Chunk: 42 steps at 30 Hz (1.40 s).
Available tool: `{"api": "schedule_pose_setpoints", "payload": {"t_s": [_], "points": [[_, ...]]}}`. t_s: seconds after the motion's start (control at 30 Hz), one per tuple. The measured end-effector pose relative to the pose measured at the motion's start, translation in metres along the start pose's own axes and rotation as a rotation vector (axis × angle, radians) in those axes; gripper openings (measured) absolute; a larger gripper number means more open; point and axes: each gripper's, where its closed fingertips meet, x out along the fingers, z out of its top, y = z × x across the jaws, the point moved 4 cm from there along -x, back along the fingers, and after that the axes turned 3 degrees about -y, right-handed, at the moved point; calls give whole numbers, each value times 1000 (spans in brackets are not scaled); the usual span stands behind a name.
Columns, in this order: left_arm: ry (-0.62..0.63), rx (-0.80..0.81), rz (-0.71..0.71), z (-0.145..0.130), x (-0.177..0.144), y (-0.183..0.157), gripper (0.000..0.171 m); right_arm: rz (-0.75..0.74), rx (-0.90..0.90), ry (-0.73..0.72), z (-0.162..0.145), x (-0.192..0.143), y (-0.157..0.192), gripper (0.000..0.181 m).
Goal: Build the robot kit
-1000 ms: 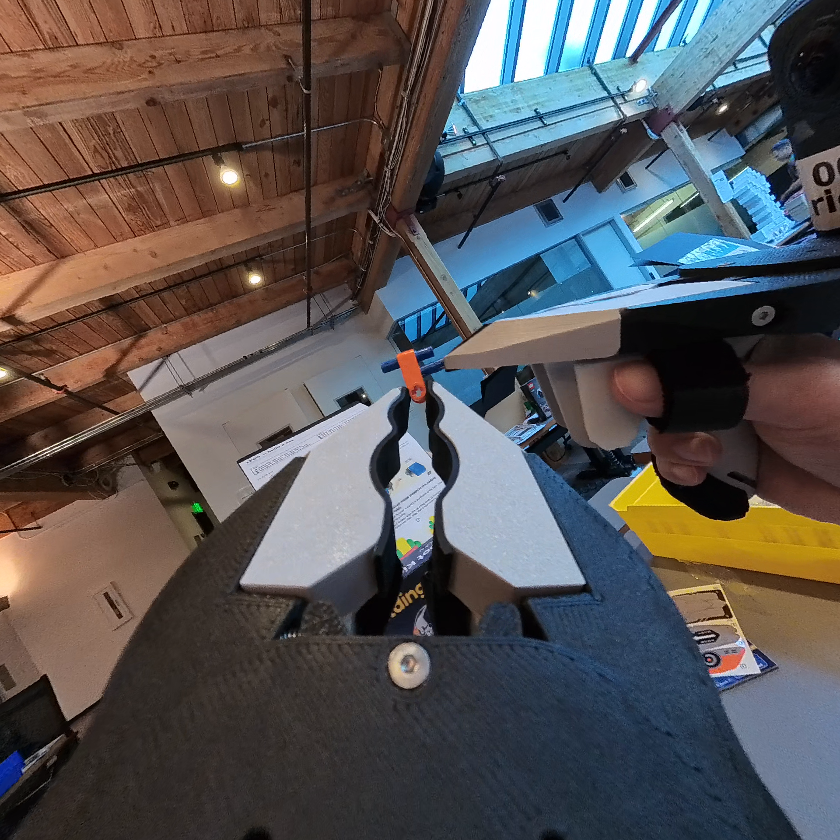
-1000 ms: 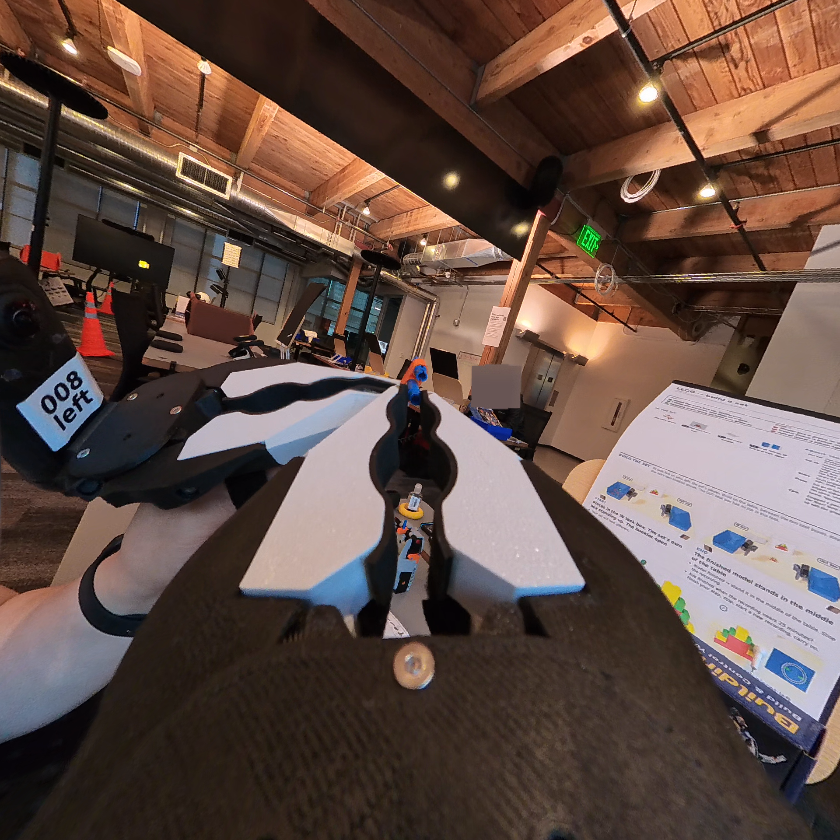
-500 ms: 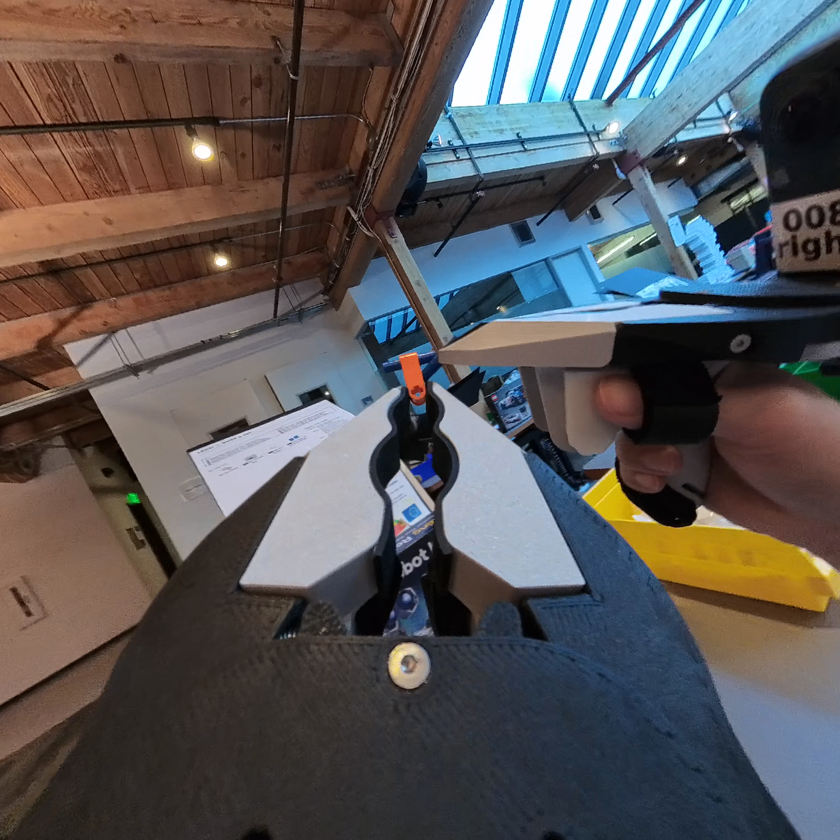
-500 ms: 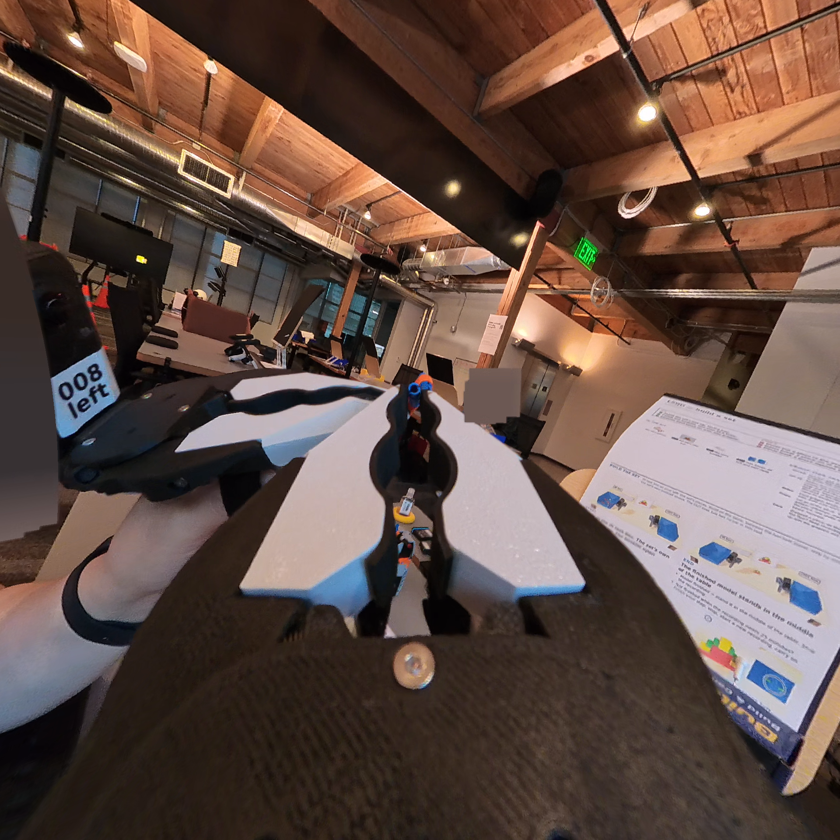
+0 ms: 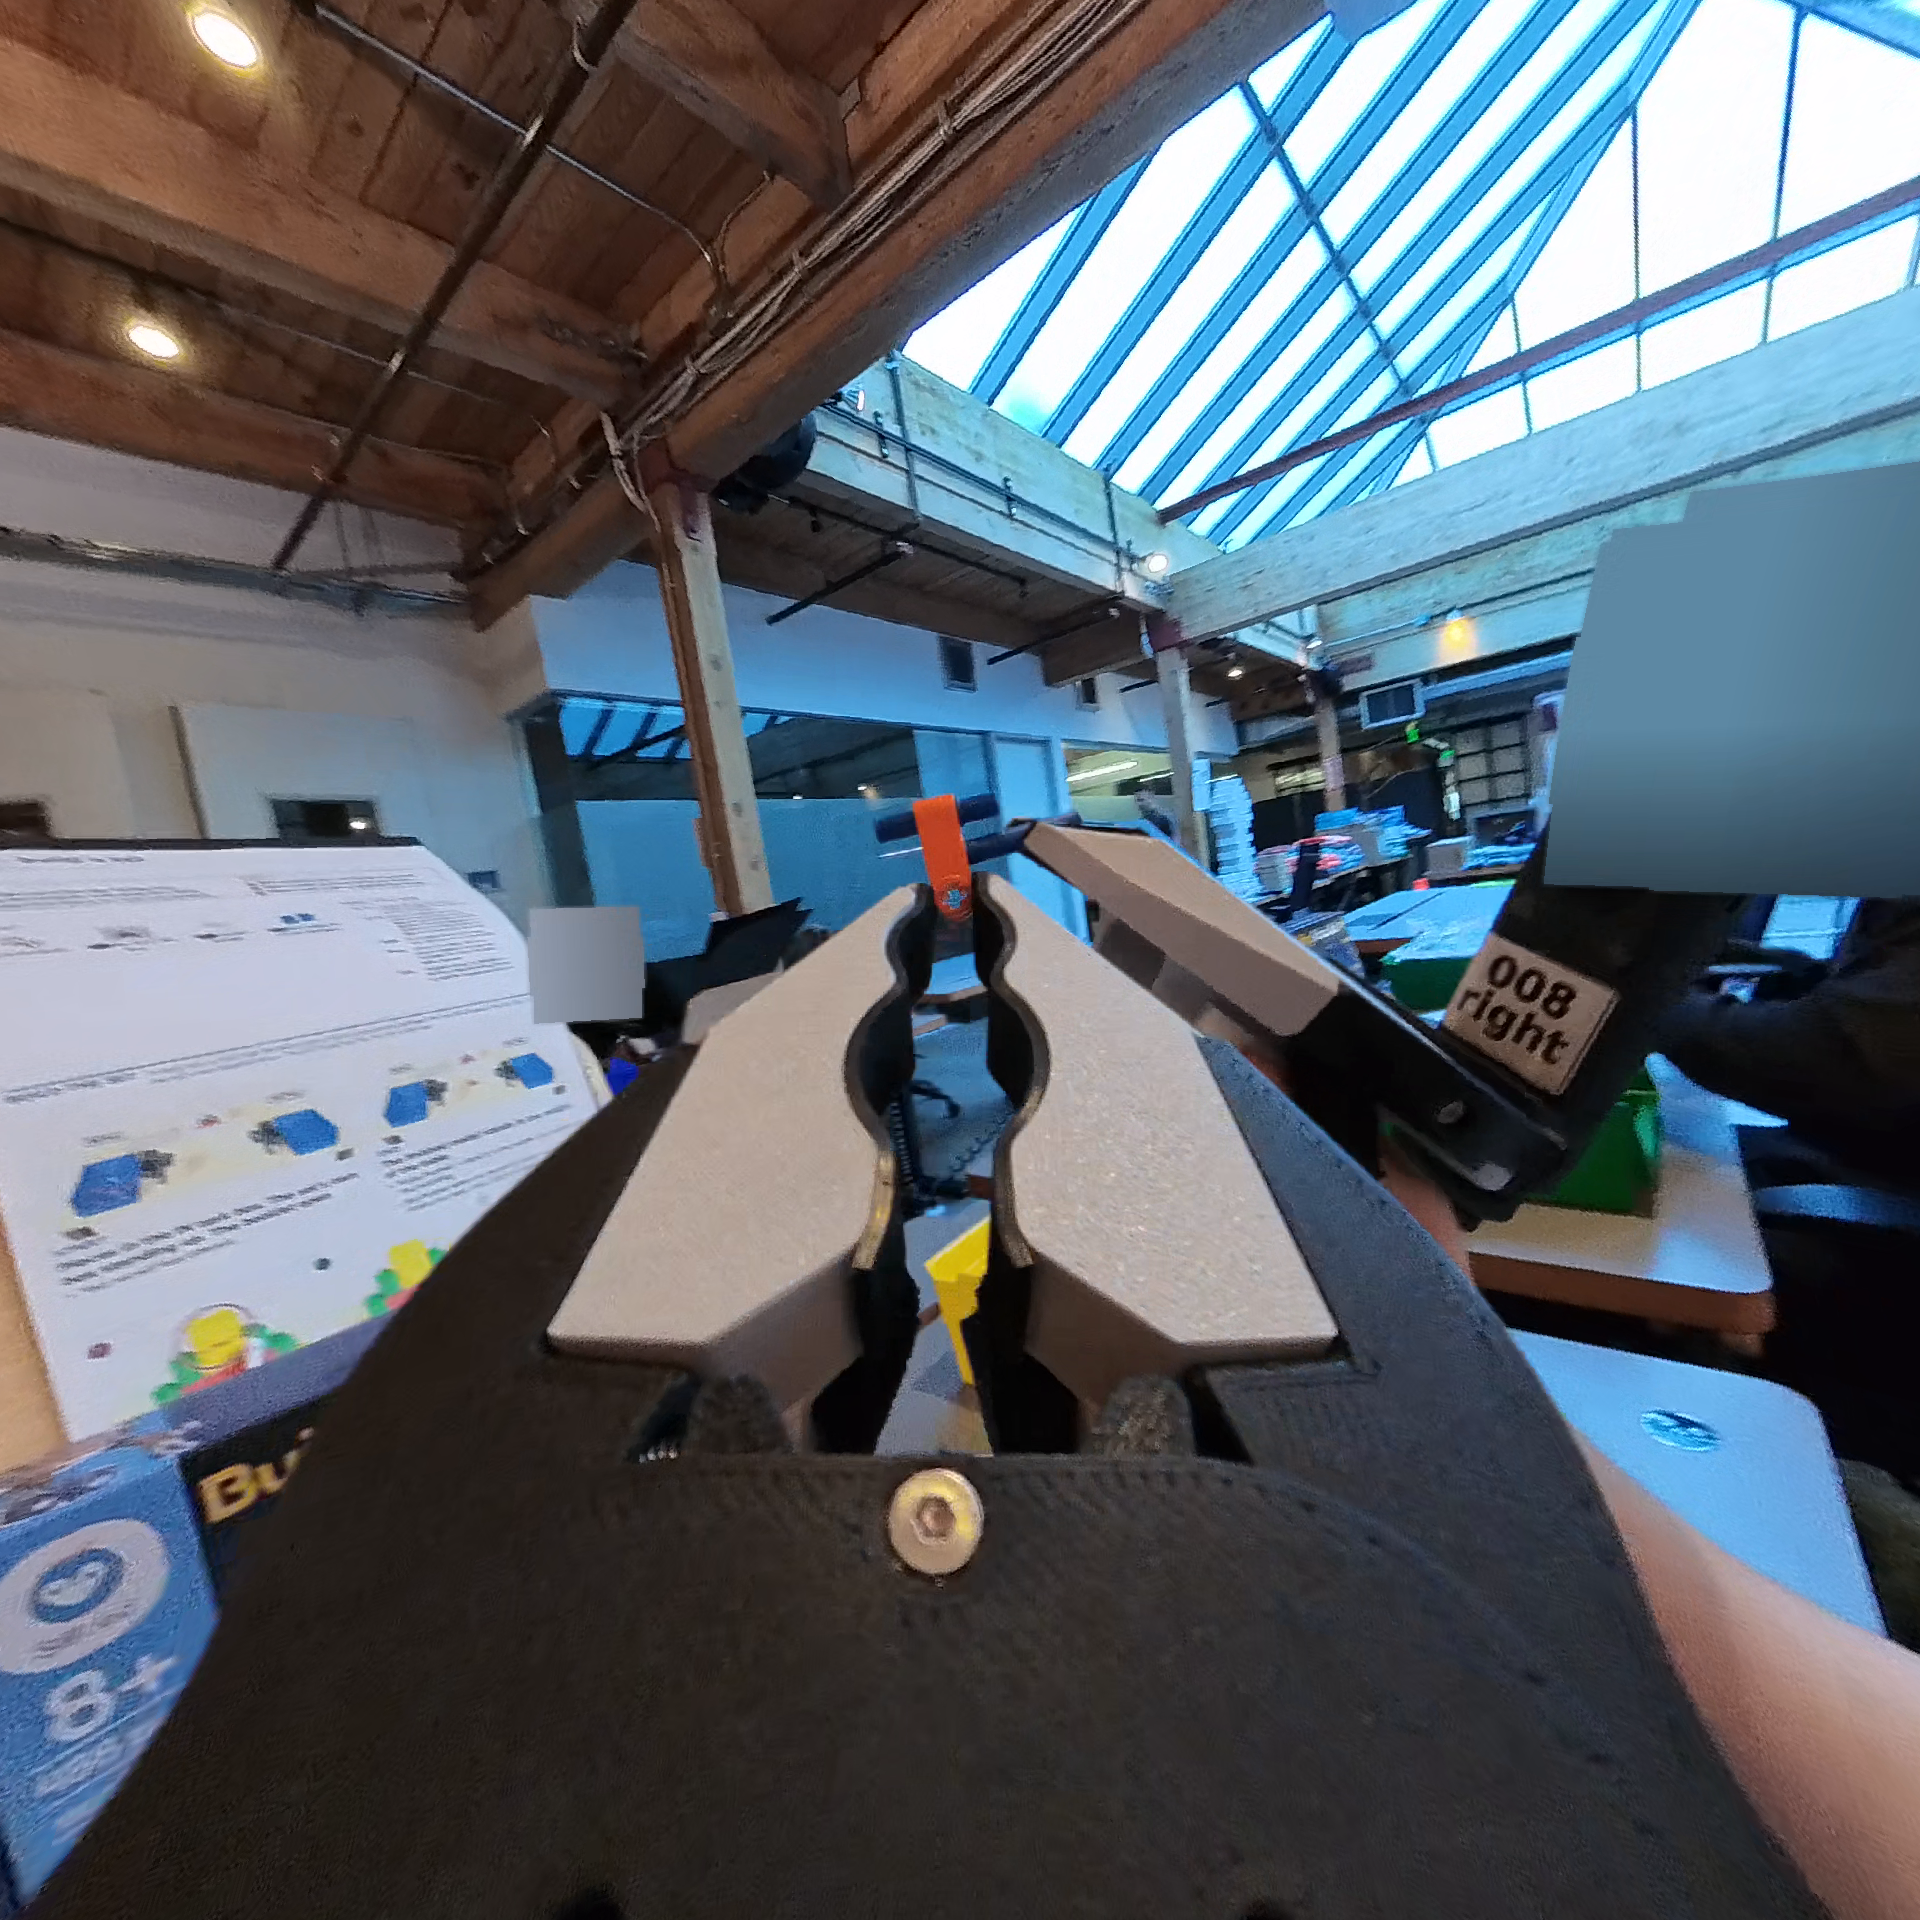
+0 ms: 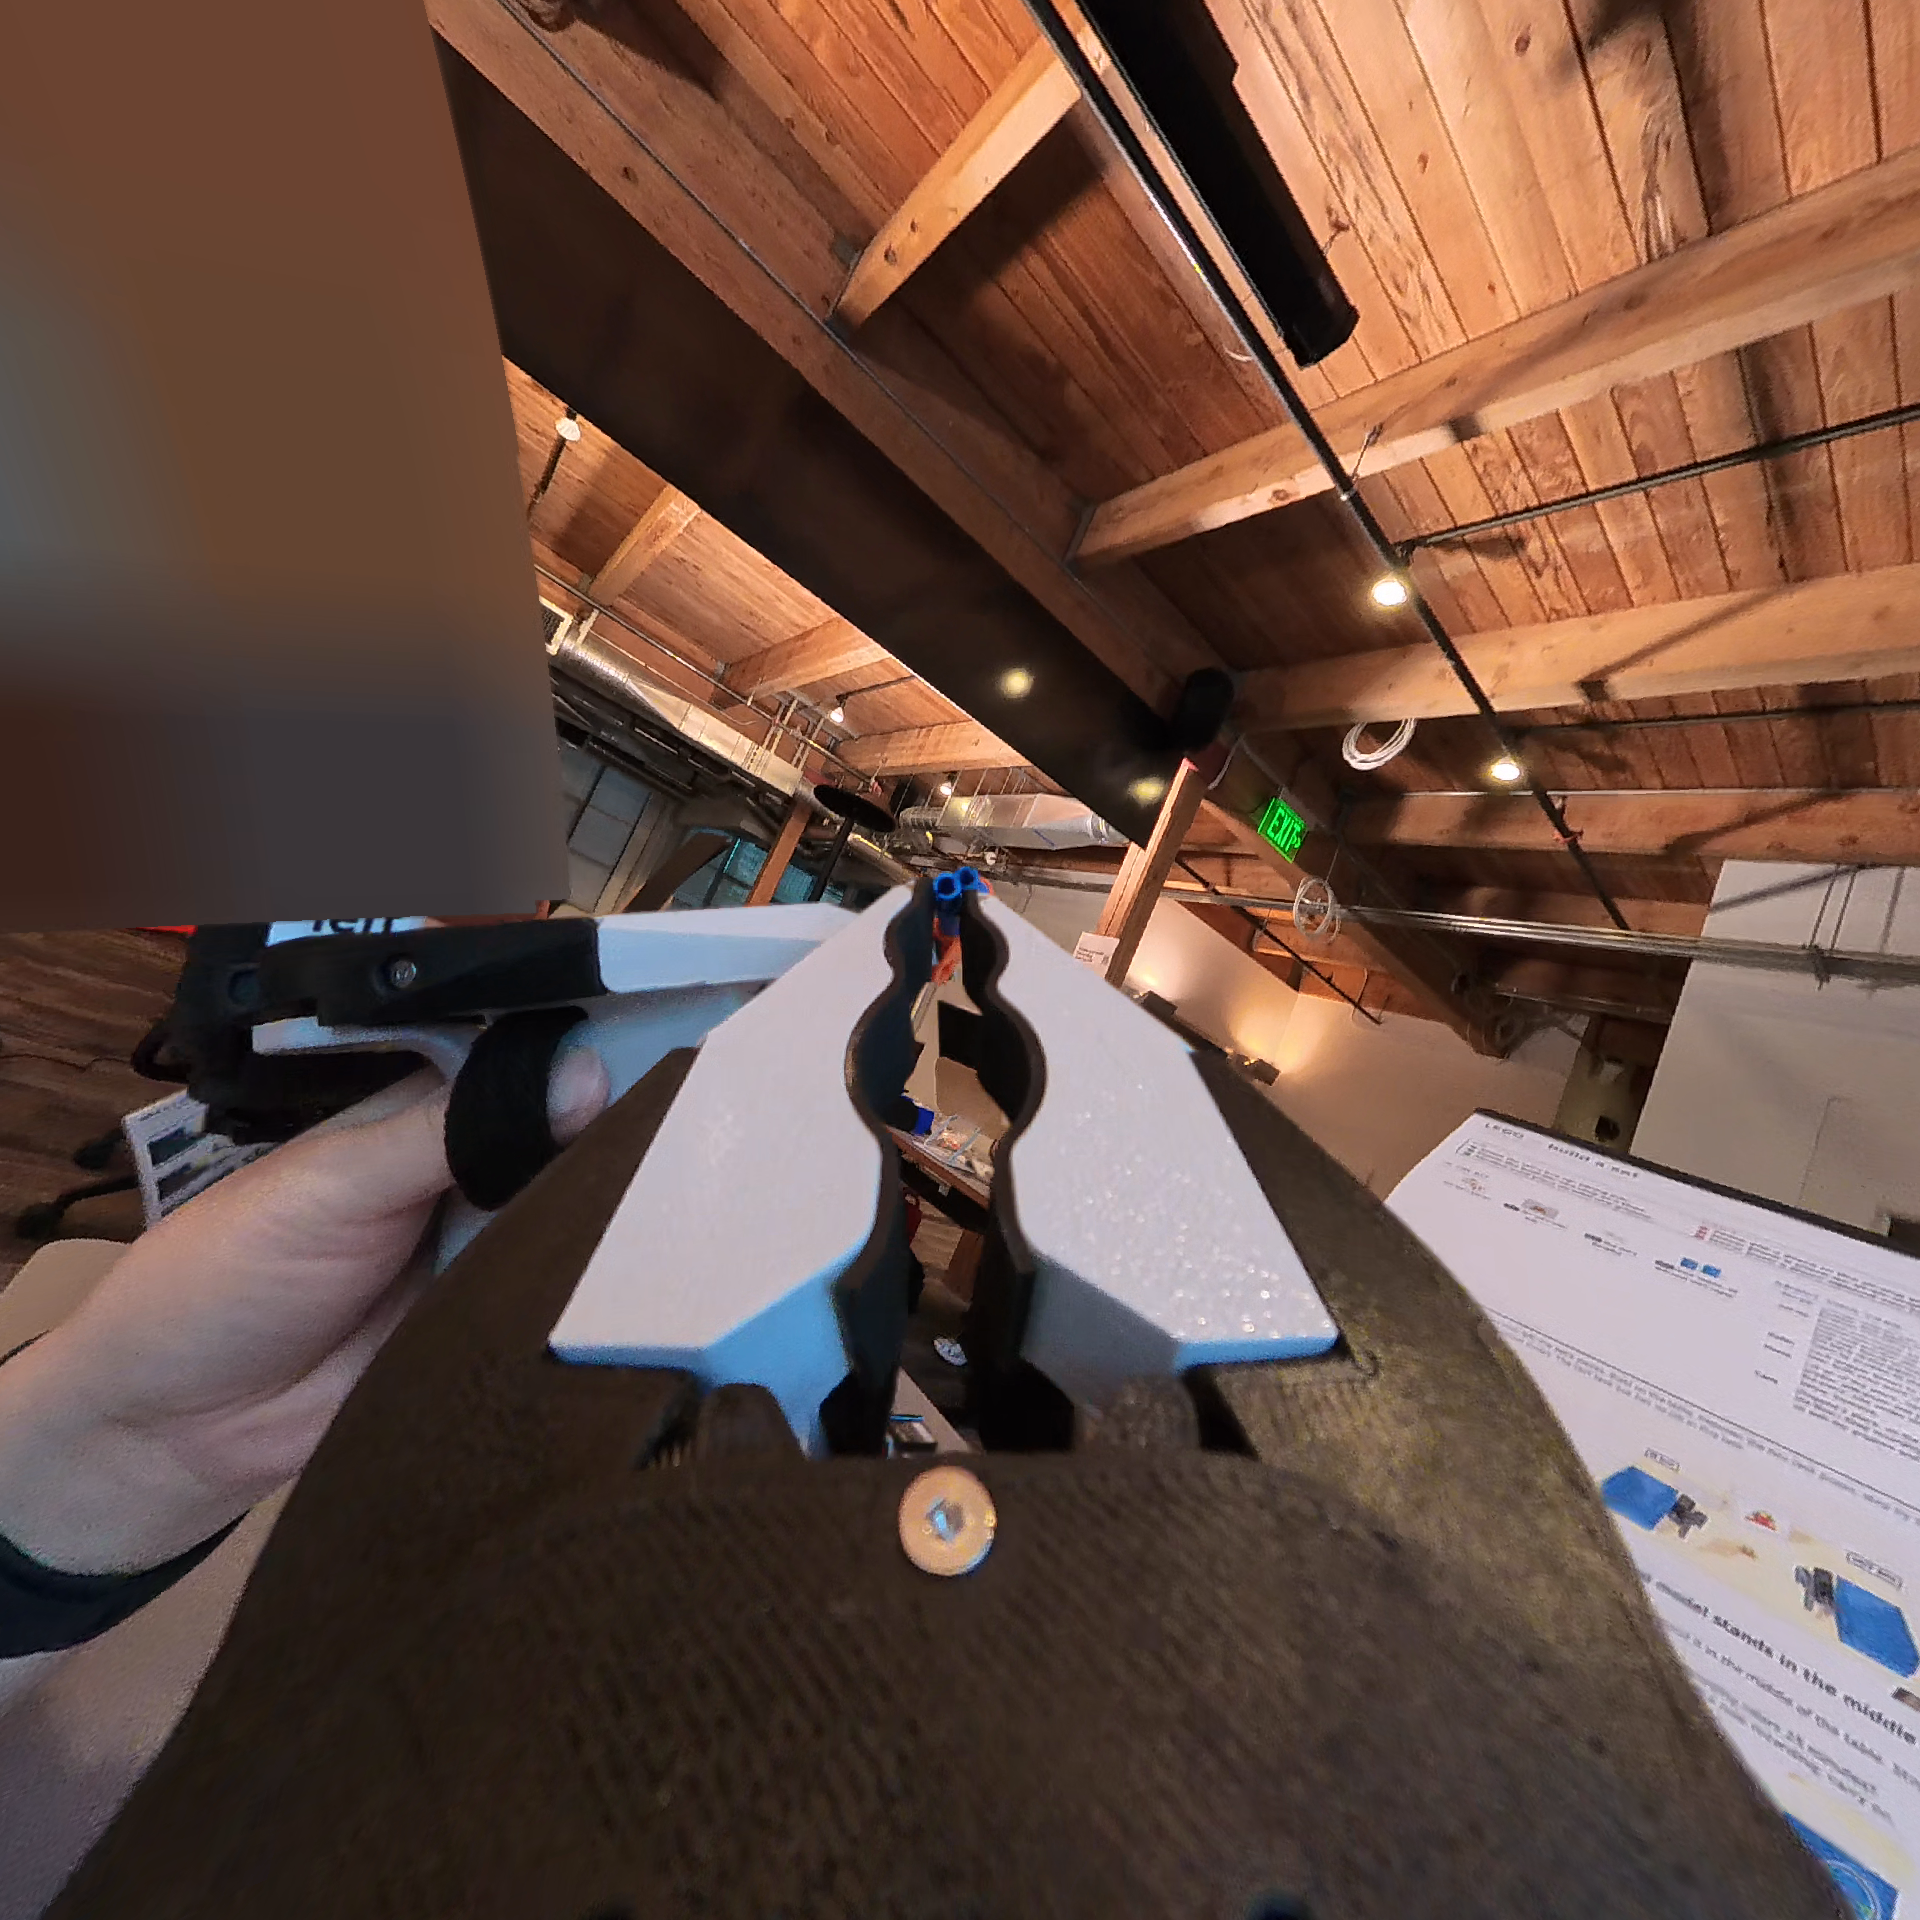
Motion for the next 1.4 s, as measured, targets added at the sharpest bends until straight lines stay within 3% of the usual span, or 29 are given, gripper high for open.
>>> {"api": "schedule_pose_setpoints", "payload": {"t_s": [0.5,0.73,0.8,0.9,1.0,1.13,1.27,1.4], "points": [[5,6,-36,-3,0,9,5,-18,-65,44,-11,-1,-3,2],[82,148,-4,-8,1,16,5,-7,-125,161,-18,-1,-8,3],[101,142,-9,-10,1,19,5,4,-20,142,-16,-1,-10,3],[195,145,-5,-21,2,31,4,68,323,122,-18,-3,-19,3],[436,116,-34,-54,-1,50,5,157,556,181,-27,-8,-26,3],[895,-34,-248,-141,-21,53,5,231,712,209,-25,-20,-33,3],[1038,-163,-474,-221,-29,37,5,258,831,182,-16,-33,-43,3],[1128,-156,-590,-273,-38,15,5,223,862,148,-11,-44,-58,3]]}}
